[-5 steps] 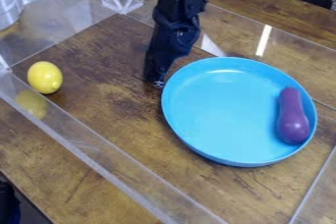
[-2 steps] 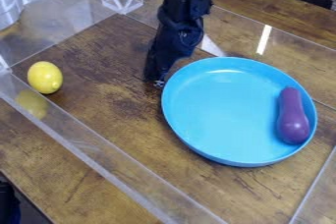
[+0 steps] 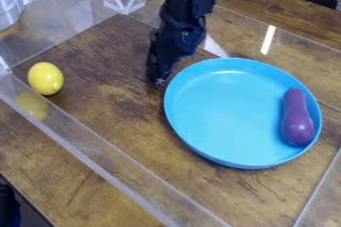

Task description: Remove the purple eggplant from the blue tray and put it on the table

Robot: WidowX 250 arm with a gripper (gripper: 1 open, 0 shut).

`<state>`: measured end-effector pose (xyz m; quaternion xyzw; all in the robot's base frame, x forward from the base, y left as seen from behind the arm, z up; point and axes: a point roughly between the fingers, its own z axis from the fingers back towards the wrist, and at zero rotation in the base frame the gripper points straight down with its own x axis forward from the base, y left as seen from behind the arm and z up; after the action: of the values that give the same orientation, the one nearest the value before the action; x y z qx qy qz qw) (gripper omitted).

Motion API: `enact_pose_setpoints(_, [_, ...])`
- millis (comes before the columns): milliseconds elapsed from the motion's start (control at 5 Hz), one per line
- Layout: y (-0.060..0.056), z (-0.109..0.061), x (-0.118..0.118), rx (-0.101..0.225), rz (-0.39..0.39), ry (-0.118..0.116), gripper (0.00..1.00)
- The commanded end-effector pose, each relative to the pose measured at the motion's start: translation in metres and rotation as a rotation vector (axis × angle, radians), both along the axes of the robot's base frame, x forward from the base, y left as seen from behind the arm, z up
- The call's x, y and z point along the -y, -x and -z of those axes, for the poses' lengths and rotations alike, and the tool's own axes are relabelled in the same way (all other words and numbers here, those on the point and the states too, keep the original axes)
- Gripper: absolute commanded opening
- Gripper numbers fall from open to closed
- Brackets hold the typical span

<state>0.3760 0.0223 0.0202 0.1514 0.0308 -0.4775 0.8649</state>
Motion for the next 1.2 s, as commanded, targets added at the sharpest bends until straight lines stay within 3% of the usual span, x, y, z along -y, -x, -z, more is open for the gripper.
enact_pose_setpoints(0, [0.004, 0.001, -0.009, -0.028, -0.013, -0.010, 1.00])
enact_pose_setpoints(400, [0.011, -0.029, -0.018, -0.013, -0.058, -0.018, 1.00])
enact_pose_setpoints(600, [0.016, -0.044, -0.021, 0.011, -0.083, -0.019, 1.00])
enact_pose_setpoints(1000, [0.018, -0.052, -0.020, 0.041, -0.102, 0.004, 1.00])
